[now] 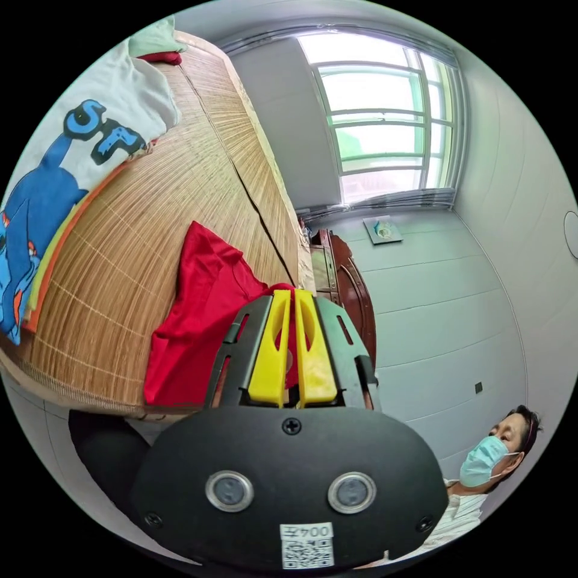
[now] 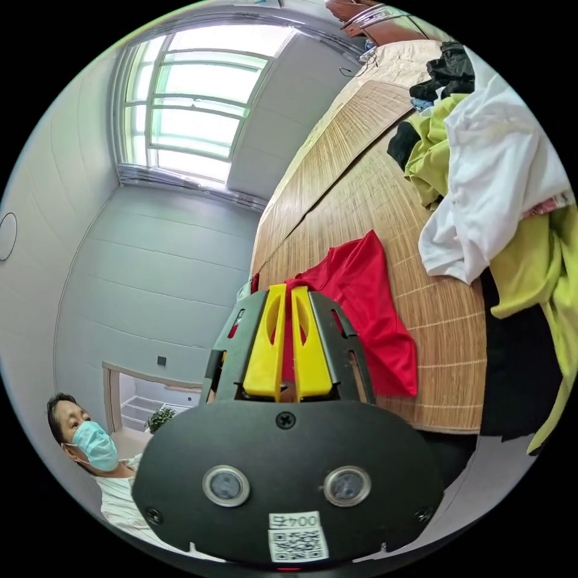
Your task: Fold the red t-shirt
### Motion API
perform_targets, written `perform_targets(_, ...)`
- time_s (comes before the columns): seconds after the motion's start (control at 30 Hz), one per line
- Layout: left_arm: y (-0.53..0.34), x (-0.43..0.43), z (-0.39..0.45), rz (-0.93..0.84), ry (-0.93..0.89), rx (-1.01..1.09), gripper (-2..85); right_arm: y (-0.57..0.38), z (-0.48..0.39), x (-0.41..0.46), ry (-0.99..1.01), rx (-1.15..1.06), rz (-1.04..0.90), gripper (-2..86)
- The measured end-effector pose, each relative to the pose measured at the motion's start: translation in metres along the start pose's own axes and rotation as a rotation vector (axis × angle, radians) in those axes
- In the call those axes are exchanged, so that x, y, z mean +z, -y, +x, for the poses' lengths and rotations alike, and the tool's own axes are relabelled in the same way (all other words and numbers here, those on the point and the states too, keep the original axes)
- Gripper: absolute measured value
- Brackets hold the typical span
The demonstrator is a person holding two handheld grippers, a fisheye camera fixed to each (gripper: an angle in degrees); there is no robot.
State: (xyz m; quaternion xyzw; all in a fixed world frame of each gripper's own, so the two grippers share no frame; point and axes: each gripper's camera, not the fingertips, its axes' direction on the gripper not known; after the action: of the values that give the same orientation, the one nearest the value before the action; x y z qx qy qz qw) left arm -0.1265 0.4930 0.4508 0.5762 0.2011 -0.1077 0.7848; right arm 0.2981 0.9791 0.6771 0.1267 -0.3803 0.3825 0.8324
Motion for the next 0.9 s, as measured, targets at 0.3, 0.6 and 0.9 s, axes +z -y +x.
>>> perform_targets(0.3, 0.106, 0.084, -0.054, -0.019, 0.079, -0.112, 1.9, 0.116, 0.074, 0.087, -0.055, 0.117, -0.053, 1.0)
perform_targets(0.6, 0.138, 0.128, -0.140, 0.098, -0.081, -0.328, 6.6, 0.175, 0.177, 0.174, 0.033, 0.361, -0.036, 8.3)
perform_targets(0.9, 0.107, 0.113, -0.180, 0.256, -0.293, -0.504, 12.4, 0.160, 0.186, 0.178, 0.098, 0.460, 0.114, 10.1)
